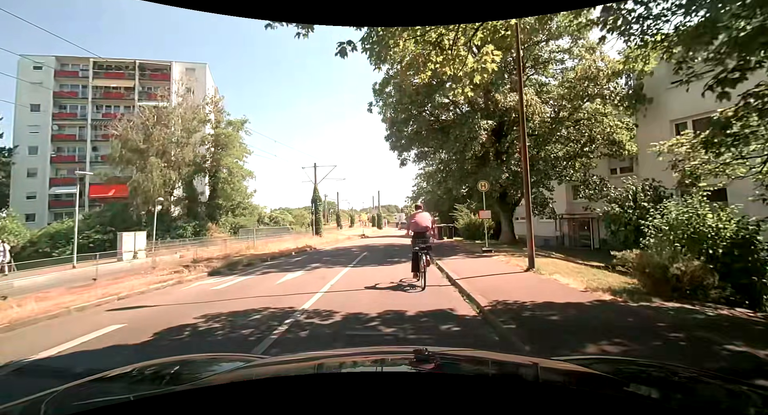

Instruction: Follow the waypoints while adhering to traffic rules and regulations

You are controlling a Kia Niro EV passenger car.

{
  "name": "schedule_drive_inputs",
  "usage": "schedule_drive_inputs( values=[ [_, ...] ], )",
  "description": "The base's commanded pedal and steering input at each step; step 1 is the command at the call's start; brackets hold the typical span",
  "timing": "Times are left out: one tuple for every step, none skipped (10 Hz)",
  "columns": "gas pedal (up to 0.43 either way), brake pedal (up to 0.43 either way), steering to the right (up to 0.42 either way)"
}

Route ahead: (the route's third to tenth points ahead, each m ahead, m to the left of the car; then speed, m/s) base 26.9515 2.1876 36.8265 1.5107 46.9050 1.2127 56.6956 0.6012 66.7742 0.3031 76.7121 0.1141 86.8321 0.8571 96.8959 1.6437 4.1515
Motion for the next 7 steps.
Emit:
schedule_drive_inputs(
  values=[
    [0.039,0.000,-0.009],
    [0.039,0.000,-0.009],
    [0.039,0.000,-0.009],
    [0.039,0.000,-0.009],
    [0.039,0.000,-0.009],
    [0.039,0.000,-0.008],
    [0.039,0.000,-0.008]
  ],
)
